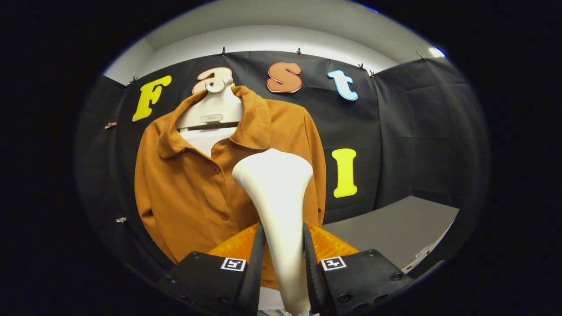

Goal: Iron the clothes twice with a garment steamer, once on the left side and once on the right side.

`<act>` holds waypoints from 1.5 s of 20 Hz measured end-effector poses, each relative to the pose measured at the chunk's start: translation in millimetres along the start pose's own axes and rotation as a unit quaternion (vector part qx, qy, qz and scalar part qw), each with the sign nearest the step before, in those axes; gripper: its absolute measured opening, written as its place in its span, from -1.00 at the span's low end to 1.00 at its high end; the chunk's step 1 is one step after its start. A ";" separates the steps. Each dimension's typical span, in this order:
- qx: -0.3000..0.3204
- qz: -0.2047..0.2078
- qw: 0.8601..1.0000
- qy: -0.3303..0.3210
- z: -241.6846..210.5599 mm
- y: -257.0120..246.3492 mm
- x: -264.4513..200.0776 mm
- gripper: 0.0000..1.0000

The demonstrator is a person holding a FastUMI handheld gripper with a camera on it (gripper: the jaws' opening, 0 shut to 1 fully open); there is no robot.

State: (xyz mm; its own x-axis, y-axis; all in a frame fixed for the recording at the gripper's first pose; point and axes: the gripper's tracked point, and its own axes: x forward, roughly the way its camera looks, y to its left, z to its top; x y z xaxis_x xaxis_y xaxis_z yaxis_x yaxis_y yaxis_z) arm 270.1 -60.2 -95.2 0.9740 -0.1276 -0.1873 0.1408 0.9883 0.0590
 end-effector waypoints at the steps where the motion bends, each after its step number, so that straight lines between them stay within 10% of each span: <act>1: -0.004 -0.001 1.000 0.007 -4.6 -0.1 4.5 -0.06; 30: -0.003 -0.017 0.969 0.246 -195.4 -29.1 5.1 -0.05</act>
State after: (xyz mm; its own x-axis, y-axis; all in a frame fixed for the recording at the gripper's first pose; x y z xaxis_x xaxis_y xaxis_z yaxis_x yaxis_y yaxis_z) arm 236.3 -73.2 -289.5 0.7658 -0.1061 -0.6343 0.1687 0.9849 0.0389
